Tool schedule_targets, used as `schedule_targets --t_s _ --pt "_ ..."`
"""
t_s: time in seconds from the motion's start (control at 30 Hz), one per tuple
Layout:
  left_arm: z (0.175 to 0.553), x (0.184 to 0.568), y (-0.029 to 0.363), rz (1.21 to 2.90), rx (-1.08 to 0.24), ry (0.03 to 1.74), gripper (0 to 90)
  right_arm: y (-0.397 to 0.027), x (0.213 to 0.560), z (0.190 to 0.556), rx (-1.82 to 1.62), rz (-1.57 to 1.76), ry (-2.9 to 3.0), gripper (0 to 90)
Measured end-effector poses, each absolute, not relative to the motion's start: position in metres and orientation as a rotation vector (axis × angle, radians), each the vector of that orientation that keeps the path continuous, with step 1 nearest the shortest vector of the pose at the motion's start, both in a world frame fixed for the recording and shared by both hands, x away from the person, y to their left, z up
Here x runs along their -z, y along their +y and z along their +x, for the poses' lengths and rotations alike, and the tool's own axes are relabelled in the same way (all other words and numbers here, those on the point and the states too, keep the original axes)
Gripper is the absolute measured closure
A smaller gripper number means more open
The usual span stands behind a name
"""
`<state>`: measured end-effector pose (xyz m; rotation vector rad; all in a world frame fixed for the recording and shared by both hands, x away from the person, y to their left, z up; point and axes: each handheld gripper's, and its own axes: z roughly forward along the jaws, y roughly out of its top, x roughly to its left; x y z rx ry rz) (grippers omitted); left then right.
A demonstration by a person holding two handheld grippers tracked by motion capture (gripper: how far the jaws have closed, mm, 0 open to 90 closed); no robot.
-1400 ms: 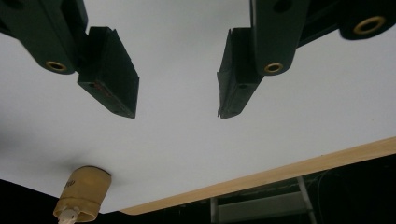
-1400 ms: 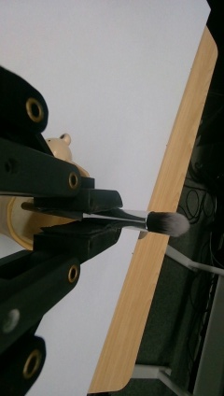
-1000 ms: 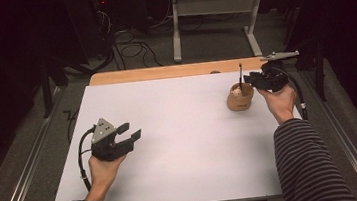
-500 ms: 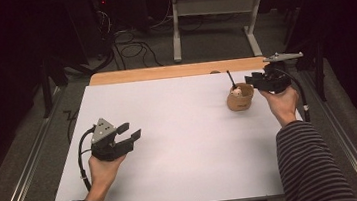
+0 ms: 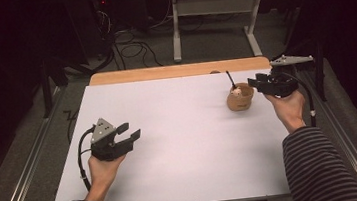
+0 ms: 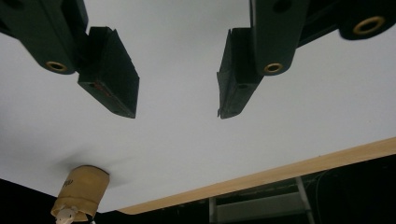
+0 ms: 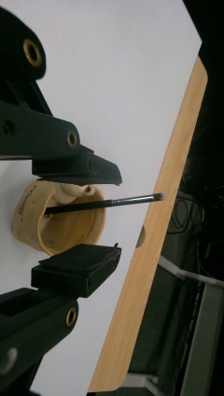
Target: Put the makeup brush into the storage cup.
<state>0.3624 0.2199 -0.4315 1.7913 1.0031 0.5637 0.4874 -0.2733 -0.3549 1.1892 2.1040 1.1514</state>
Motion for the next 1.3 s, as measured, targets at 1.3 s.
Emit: schedule_targets --t_s 1.3 --pt "0.355 0.428 0.224 1.77 -0.579 1.003 48.0 -0.278 0.339 0.413 -1.295 1.059 2.1 55.7"
